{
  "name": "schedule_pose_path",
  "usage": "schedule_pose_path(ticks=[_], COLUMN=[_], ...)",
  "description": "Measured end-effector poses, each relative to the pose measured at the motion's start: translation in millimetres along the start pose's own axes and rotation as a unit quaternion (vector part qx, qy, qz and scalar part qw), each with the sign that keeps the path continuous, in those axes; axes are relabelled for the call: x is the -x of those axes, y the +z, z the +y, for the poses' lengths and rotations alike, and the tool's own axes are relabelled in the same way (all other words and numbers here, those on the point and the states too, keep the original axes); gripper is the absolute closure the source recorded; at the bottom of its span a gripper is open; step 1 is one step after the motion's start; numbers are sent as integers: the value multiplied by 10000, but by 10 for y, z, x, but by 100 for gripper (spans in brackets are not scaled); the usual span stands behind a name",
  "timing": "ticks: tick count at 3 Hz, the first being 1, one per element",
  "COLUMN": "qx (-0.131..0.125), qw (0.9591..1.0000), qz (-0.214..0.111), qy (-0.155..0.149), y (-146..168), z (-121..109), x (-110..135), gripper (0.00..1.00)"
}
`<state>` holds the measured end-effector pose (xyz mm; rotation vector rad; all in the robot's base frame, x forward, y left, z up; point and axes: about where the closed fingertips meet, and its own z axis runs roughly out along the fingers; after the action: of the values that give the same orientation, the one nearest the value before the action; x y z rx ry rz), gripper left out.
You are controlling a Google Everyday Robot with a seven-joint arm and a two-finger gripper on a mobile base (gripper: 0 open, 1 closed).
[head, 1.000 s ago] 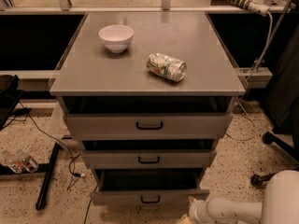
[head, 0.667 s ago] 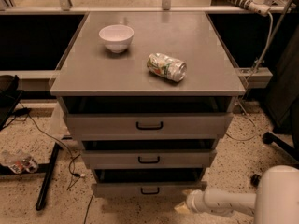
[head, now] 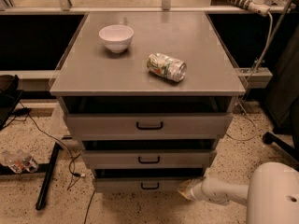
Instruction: Close bottom drawer
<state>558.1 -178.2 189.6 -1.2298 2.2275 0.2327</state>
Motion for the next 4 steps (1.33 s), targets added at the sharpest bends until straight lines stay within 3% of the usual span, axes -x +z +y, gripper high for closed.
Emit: schedule_pose_path(ticks=[1,2,3,4], qx=[112,410,637,770], qw=[9999,9991,9978,9967], qz=[11,-37,-74,-119], qy=[33,-100,-161,-211], y=[-66,-346,-509,-548], z=[81,412,744,912], x=[-19,-55,-92,-95], gripper=[38,15,0,0])
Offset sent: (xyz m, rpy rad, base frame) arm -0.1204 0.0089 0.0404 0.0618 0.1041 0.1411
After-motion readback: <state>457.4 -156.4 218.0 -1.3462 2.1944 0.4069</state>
